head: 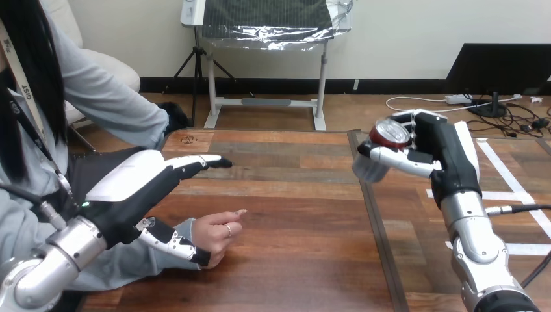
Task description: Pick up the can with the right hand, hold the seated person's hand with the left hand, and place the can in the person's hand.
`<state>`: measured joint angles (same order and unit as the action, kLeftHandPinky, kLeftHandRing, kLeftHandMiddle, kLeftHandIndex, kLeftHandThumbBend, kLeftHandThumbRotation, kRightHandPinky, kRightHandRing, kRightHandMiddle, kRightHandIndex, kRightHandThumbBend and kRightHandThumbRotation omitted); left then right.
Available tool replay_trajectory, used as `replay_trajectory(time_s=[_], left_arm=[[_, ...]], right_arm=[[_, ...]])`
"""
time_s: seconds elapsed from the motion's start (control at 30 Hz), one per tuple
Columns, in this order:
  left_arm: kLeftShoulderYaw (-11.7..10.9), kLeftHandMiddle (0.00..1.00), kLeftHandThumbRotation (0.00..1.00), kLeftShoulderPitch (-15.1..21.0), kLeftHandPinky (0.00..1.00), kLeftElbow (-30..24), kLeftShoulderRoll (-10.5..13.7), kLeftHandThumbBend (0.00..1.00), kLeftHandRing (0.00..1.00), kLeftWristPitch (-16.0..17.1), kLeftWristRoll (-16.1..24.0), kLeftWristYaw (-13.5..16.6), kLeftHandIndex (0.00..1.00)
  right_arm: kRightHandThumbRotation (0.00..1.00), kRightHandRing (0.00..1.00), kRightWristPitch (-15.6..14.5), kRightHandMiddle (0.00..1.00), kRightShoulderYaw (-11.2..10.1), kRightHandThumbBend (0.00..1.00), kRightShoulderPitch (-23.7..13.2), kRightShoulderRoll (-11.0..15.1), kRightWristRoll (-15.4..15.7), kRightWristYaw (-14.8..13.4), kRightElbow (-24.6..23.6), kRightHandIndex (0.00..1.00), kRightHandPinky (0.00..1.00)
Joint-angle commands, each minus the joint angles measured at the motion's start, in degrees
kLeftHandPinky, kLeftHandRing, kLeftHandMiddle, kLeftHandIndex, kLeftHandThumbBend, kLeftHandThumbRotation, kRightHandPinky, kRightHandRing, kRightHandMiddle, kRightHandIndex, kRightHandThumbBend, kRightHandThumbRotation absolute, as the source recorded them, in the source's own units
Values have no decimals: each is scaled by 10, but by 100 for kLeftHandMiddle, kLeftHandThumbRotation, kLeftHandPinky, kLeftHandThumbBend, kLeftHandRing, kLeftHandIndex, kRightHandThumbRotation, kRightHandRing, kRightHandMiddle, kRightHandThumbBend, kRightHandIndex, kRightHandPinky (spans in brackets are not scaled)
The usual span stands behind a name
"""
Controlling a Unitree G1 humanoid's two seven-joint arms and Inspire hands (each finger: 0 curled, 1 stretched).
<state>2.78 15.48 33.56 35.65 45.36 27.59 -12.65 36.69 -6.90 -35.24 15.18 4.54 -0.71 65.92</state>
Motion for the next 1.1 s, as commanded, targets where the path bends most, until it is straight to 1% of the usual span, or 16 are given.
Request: replay_trajectory(time_s=[0.0,0.27,0.47,0.63,0.77,0.97,1.07], left_arm=[[17,86,12,56,78,29,17,100,85,-5,6,3,84],[35,85,12,78,78,66,23,100,85,-6,23,10,83],[51,86,14,98,79,105,27,100,85,-3,36,16,84],[62,86,15,112,79,131,29,100,86,-6,44,20,85],[69,87,14,122,80,152,29,100,86,-5,47,25,85],[82,87,14,136,80,182,30,100,86,-5,56,37,86],[90,87,13,141,81,192,30,100,87,-6,63,46,86]], right_arm=[[0,41,26,47,-3,71,-25,0,-13,7,-53,50,35],[0,40,29,47,-4,72,-16,2,-15,13,-71,50,34],[0,40,26,46,-5,73,-6,1,-19,19,-96,49,34],[0,39,30,46,-7,72,3,0,-30,38,-112,49,34],[0,39,29,46,-7,71,9,1,-36,44,-124,49,33],[0,39,27,46,-7,71,17,1,-40,51,-139,48,33],[0,39,21,46,-8,70,22,0,-44,54,-150,48,34]])
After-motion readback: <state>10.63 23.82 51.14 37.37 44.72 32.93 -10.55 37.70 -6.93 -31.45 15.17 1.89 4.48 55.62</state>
